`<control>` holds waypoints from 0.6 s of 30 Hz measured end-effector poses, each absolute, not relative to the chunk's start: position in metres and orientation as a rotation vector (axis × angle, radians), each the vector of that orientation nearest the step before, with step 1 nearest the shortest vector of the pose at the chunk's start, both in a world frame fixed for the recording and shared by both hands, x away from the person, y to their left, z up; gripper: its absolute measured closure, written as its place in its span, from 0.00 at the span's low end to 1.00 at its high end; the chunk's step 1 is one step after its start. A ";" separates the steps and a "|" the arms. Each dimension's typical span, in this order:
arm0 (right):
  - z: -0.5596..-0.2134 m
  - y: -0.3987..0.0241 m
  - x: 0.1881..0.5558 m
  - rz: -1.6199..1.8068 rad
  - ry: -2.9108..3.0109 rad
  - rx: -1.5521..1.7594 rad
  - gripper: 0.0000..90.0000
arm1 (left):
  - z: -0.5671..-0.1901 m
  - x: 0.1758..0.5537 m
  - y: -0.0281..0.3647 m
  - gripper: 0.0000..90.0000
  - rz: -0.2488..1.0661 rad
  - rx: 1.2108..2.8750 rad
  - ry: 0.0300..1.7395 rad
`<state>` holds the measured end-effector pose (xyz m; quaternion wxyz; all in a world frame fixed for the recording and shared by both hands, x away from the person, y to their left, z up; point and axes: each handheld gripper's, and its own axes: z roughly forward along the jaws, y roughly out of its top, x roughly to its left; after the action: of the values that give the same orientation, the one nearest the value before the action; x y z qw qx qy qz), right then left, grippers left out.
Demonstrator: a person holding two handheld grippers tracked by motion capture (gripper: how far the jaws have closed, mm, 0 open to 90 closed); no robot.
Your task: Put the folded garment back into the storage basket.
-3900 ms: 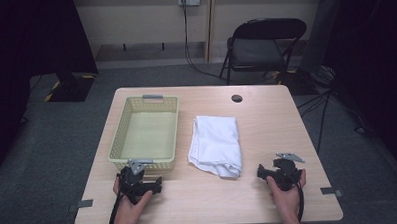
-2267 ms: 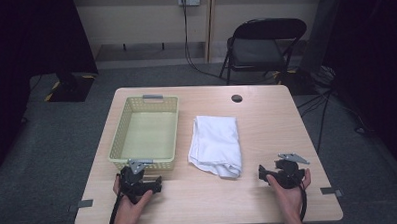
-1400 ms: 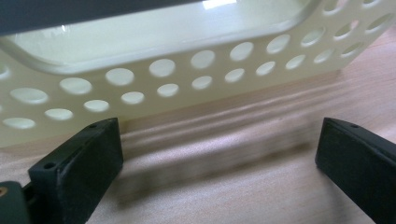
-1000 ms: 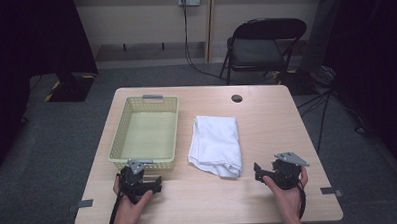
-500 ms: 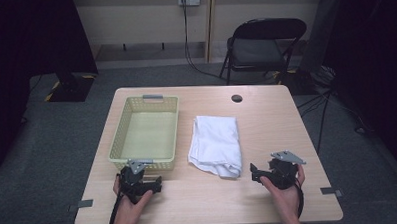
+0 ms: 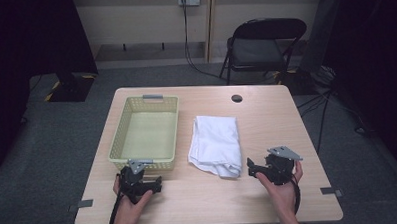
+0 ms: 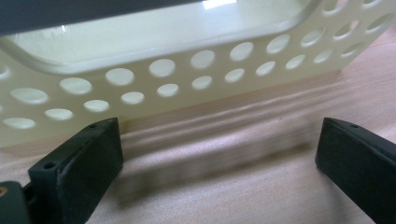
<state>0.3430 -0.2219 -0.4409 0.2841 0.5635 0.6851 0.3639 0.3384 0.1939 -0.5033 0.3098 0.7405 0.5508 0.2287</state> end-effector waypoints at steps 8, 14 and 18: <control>-0.438 -0.210 0.349 0.990 1.856 1.487 0.01 | -0.503 0.338 0.194 0.00 0.604 1.957 1.455; -0.438 -0.203 0.353 1.015 1.887 1.470 0.00 | -0.503 0.338 0.194 0.00 0.604 1.957 1.454; -0.438 -0.200 0.356 1.025 1.896 1.462 0.00 | -0.503 0.338 0.194 0.00 0.603 1.958 1.452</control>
<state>0.3559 -0.1996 -0.4376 0.2653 0.5411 0.7020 0.3795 0.3383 0.1941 -0.5033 0.3100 0.7412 0.5499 0.2284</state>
